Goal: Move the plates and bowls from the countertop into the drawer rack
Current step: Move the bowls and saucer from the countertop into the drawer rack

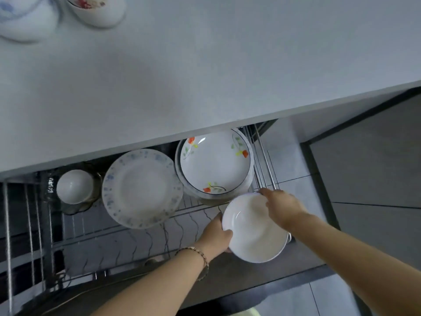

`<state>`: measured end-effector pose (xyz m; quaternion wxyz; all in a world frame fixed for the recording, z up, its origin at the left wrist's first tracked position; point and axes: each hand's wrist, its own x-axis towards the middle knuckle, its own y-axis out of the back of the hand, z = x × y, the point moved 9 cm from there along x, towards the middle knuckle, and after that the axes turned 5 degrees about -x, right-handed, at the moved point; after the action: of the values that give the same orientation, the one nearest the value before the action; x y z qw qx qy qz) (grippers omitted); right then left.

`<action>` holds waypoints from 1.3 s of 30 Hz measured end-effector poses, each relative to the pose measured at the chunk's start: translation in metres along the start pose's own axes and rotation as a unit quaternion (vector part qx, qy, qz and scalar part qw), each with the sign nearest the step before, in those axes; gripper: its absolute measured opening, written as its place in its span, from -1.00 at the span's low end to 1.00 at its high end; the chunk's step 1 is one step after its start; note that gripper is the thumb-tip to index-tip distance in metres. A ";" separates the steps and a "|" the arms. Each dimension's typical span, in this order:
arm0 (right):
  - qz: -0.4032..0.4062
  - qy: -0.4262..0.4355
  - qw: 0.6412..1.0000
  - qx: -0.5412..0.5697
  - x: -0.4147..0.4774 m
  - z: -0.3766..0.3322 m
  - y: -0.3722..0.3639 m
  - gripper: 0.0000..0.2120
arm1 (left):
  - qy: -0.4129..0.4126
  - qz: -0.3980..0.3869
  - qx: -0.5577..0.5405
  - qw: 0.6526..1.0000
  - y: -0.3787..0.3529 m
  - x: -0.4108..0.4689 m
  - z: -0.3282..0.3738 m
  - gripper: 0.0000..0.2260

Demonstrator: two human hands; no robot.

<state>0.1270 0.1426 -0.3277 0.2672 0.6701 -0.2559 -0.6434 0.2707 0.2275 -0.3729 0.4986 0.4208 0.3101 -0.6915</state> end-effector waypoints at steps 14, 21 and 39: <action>-0.018 0.017 0.988 -0.151 0.052 0.002 -0.032 -0.64 | 0.081 0.051 -0.004 0.995 -0.029 0.068 -0.034 -0.58; -0.067 0.024 0.984 -0.164 0.062 0.001 -0.042 -0.64 | 0.104 0.079 0.015 0.991 -0.030 0.066 -0.042 -0.60; -0.036 0.137 0.987 -0.076 -0.011 -0.125 0.088 -0.68 | -0.130 0.189 0.121 0.966 0.132 -0.054 0.072 -0.82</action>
<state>0.2519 0.0896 -0.2560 0.3263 0.7389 -0.1426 -0.5720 0.3848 0.1488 -0.2931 0.6012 0.4356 0.0716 -0.6661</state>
